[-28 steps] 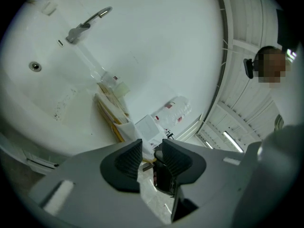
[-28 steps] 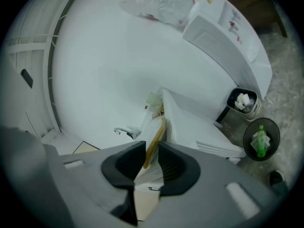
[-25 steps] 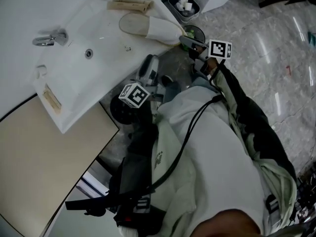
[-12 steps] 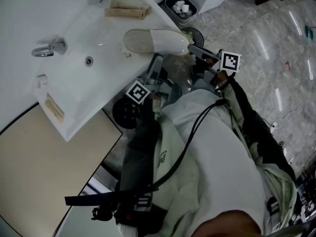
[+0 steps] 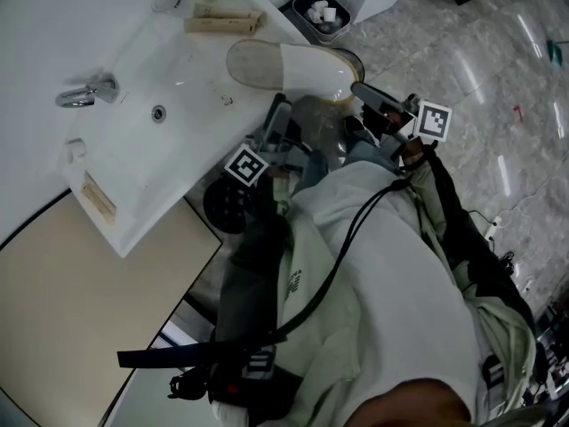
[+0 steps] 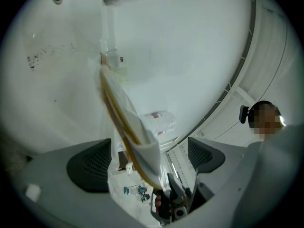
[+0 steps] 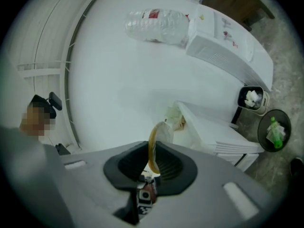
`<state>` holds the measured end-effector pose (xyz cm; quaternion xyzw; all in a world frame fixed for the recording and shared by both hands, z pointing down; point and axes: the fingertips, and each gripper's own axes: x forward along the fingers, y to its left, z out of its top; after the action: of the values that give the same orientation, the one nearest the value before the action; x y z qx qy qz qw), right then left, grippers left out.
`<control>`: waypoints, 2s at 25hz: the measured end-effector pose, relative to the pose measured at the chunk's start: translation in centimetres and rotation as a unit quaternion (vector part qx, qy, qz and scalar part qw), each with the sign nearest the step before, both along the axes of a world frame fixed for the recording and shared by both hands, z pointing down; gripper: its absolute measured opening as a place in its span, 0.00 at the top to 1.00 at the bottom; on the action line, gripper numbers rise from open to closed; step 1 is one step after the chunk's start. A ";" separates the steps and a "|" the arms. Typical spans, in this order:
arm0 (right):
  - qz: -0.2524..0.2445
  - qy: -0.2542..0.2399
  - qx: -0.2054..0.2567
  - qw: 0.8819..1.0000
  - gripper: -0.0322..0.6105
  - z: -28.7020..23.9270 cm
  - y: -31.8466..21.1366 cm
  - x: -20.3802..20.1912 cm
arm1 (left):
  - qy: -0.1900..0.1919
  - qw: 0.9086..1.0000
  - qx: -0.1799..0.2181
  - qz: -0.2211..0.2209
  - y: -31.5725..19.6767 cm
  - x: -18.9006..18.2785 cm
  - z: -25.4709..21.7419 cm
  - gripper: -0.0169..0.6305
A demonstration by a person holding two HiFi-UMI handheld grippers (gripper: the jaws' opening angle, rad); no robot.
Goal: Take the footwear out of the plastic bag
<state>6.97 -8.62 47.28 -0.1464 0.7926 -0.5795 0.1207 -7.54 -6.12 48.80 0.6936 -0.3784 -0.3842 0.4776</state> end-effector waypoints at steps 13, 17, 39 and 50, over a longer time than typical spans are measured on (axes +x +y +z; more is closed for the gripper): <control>-0.068 0.042 0.091 0.993 0.87 -2.9 3.4 -1.9 | 0.061 0.993 0.056 -0.086 -1.5 -3.1 -5.5 0.77; -0.070 0.014 0.096 0.993 0.87 -4.1 3.7 -2.4 | 0.051 0.993 0.053 -0.087 -1.5 -3.3 -6.0 0.76; -0.006 0.006 0.146 0.989 0.88 -7.7 5.5 5.4 | 0.046 0.994 0.074 -0.068 -4.6 -2.5 -7.3 0.67; 0.067 -0.011 0.154 0.986 0.88 -8.9 6.1 11.2 | 0.025 0.998 0.059 -0.014 -7.1 -2.8 -5.4 0.77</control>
<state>18.13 -2.54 38.38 -0.1724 0.8593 -0.4430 0.1889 -10.38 -13.23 43.39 0.7056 -0.3525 -0.4294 0.4399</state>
